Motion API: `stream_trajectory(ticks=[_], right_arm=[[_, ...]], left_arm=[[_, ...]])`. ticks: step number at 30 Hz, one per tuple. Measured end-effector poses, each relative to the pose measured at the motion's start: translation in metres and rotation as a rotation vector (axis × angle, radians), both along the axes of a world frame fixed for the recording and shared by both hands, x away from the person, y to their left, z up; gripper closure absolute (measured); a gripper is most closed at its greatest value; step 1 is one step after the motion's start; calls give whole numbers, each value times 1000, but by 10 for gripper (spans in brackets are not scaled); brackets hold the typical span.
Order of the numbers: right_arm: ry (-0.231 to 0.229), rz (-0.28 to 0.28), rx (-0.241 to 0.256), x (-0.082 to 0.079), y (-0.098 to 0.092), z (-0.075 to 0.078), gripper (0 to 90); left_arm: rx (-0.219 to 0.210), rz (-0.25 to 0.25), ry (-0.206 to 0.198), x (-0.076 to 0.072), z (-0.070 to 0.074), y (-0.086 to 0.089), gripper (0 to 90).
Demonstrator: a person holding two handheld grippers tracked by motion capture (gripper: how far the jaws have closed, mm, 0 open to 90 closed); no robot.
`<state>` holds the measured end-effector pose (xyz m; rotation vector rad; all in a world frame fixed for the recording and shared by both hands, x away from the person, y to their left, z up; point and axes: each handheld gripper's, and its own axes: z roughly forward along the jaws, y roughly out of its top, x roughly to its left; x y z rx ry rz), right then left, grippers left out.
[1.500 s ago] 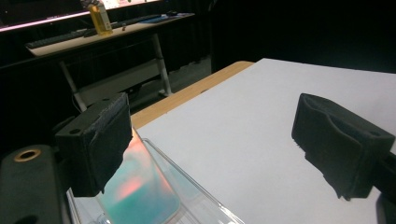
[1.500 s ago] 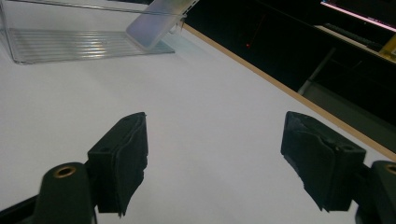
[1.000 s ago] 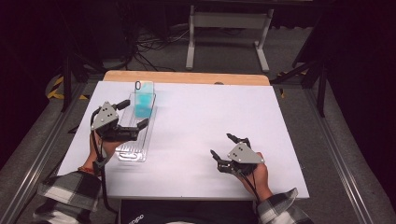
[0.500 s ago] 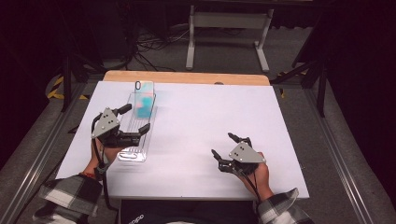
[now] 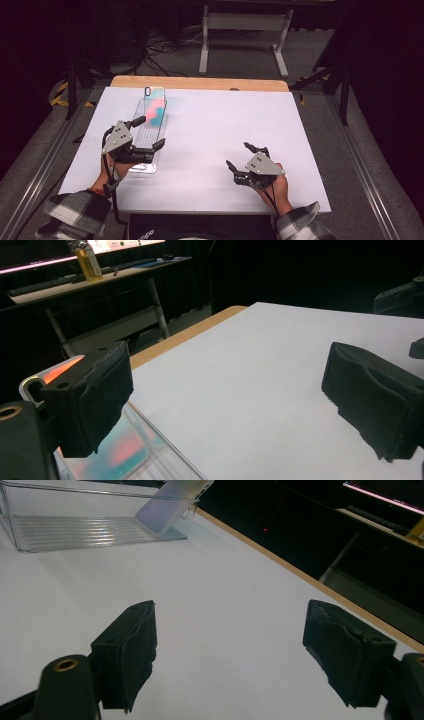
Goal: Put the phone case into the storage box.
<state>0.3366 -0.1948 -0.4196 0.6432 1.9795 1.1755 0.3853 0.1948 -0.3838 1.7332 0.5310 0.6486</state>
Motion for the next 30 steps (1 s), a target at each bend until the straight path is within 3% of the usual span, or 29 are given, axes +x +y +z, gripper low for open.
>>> stream_trajectory(ticks=[14,30], right_arm=[[-3,9,4,-2,1,2,222],[-6,20,8,-4,2,3,221]], left_arm=[[1,-10,-22,-12,-3,-9,76],[15,-39,-6,-24,-10,-16,72]])
